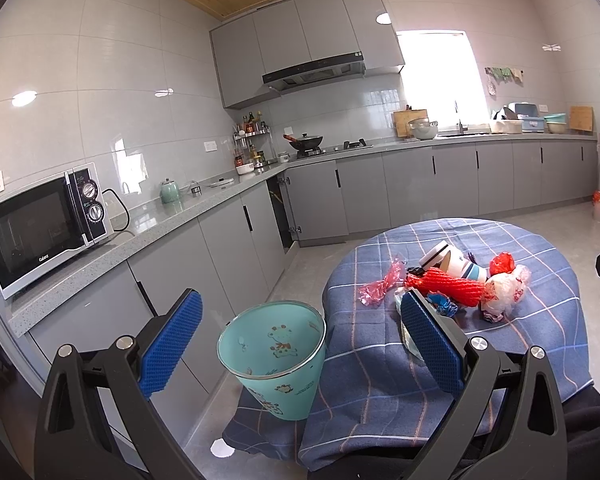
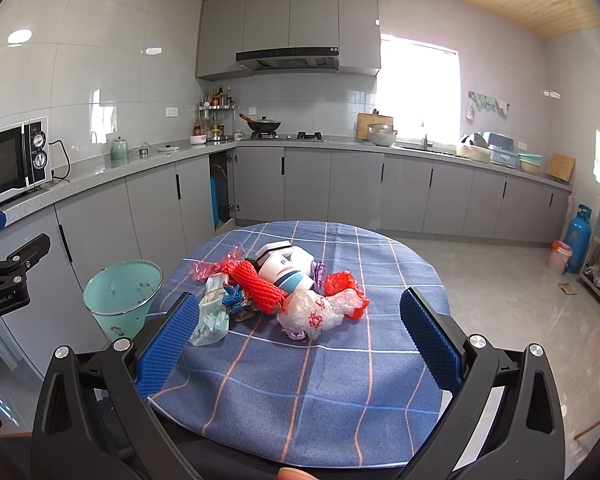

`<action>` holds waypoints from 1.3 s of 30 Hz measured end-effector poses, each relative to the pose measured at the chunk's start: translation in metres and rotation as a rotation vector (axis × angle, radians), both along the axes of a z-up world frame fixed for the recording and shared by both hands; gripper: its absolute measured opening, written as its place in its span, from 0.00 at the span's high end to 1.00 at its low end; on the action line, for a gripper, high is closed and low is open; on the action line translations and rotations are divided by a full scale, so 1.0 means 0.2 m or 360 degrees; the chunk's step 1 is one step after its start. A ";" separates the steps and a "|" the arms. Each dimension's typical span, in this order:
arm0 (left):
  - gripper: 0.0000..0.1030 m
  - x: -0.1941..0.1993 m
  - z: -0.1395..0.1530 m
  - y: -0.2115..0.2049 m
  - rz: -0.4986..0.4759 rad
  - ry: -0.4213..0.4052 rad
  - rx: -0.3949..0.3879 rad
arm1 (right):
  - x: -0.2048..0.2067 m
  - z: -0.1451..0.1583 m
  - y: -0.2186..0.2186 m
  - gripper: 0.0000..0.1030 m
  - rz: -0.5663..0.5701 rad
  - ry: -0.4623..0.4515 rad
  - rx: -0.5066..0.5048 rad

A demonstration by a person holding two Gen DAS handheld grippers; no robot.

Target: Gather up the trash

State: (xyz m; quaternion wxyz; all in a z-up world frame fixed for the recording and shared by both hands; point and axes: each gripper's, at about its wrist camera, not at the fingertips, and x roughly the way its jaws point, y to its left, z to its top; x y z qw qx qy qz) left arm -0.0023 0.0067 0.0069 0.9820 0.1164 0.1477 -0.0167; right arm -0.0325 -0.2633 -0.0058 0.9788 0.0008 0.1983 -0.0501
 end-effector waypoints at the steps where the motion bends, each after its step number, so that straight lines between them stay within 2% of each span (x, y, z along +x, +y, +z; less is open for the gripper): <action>1: 0.05 0.00 0.00 0.00 0.0000 0.0001 -0.0001 | 0.00 0.00 0.00 0.04 -0.0001 0.0000 0.0000; 29: 0.05 0.00 0.02 0.02 0.0007 -0.0013 -0.0004 | 0.00 0.00 -0.01 0.04 -0.0008 -0.0008 0.0006; 39: 0.05 0.07 -0.04 -0.03 -0.0007 0.0020 0.0024 | 0.06 -0.03 -0.07 0.04 -0.0017 -0.0006 0.0016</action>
